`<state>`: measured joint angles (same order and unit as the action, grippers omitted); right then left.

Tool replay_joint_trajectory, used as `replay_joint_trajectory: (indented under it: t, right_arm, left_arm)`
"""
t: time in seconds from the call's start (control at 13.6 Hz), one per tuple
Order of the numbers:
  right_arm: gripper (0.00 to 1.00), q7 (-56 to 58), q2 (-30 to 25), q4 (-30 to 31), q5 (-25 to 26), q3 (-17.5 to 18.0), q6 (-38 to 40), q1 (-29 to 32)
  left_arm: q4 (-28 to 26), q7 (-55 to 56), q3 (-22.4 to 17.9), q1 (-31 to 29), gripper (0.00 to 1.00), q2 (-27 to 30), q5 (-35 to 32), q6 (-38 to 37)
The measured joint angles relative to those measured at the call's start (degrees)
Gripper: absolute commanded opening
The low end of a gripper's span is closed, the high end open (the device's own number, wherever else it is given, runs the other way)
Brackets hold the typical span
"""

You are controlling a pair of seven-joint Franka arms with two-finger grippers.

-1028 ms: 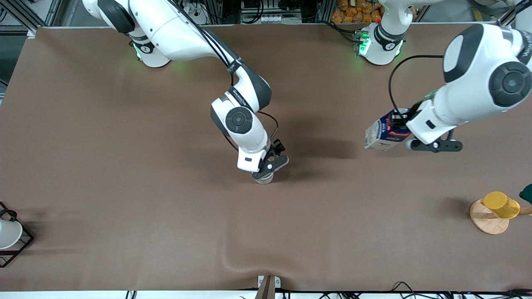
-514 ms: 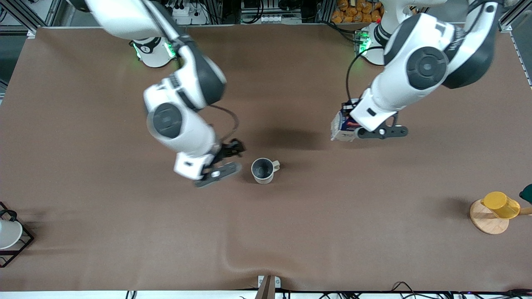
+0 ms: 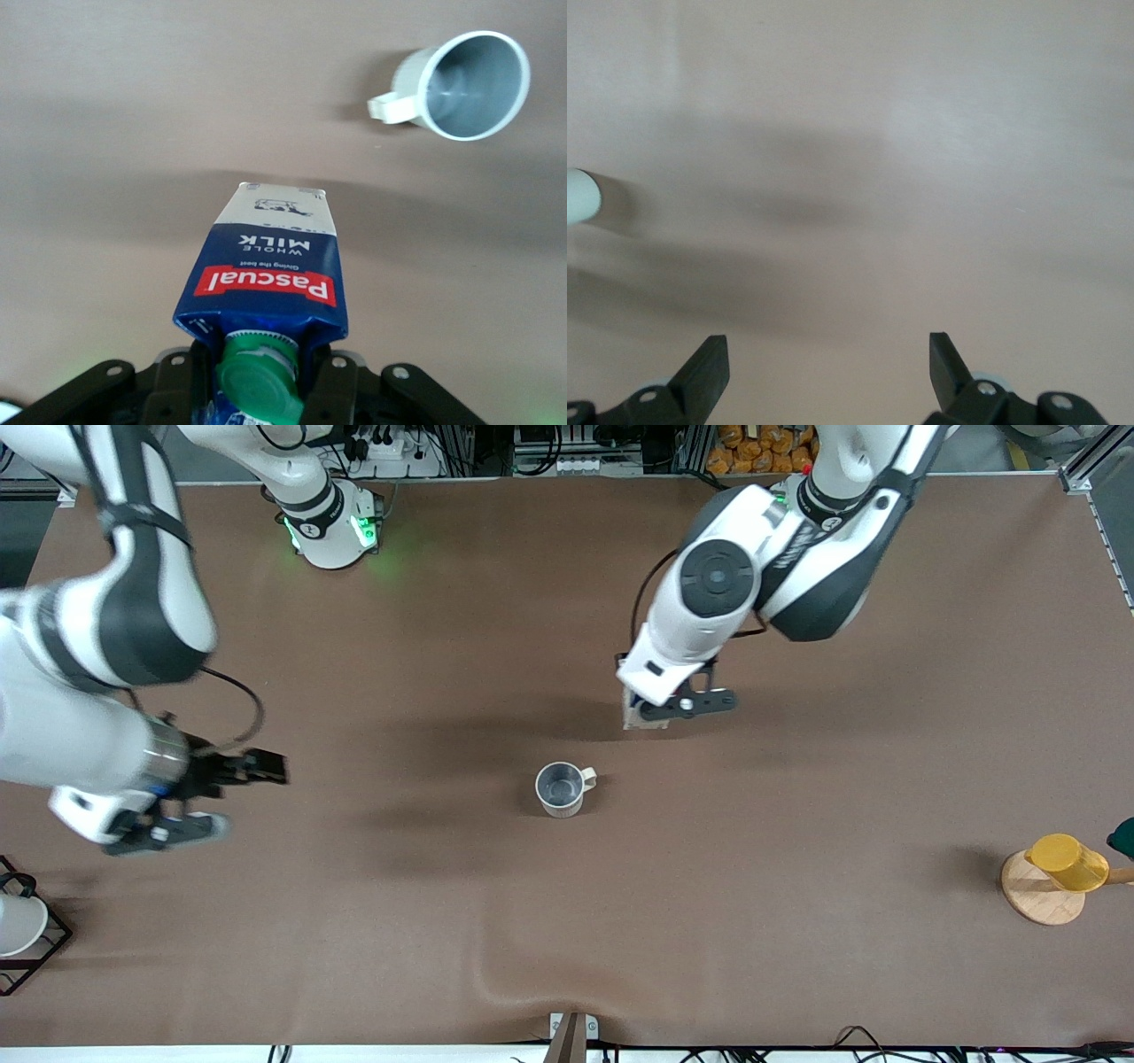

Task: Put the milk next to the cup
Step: 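Set the mug down, open the right gripper while the left gripper carries the carton, then lower the milk carton beside the mug and open the left gripper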

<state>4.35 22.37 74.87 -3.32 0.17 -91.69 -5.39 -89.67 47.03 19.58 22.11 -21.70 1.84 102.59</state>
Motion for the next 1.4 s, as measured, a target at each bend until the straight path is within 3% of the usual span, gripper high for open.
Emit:
replay_joint_trajectory:
  t: [0.37, 0.66, 1.4]
  right_arm:
    - [1.00, 0.3, -9.8, 4.5, 1.2, 0.0, 2.8, 4.2]
    - [1.00, -0.9, -16.7, 7.2, 2.3, -0.2, 7.4, 4.4]
    - [1.00, -6.3, -20.1, 7.5, 2.4, -2.7, 12.0, 4.6]
  left_arm:
    - [4.1, 3.0, -0.6, 4.6, 0.40, -7.8, -1.3, 6.8]
    - [5.6, 4.8, -1.3, 7.4, 0.40, -10.3, -4.0, 7.9]
    - [11.1, 5.0, -3.7, 10.8, 0.40, -15.0, -5.2, 10.5]
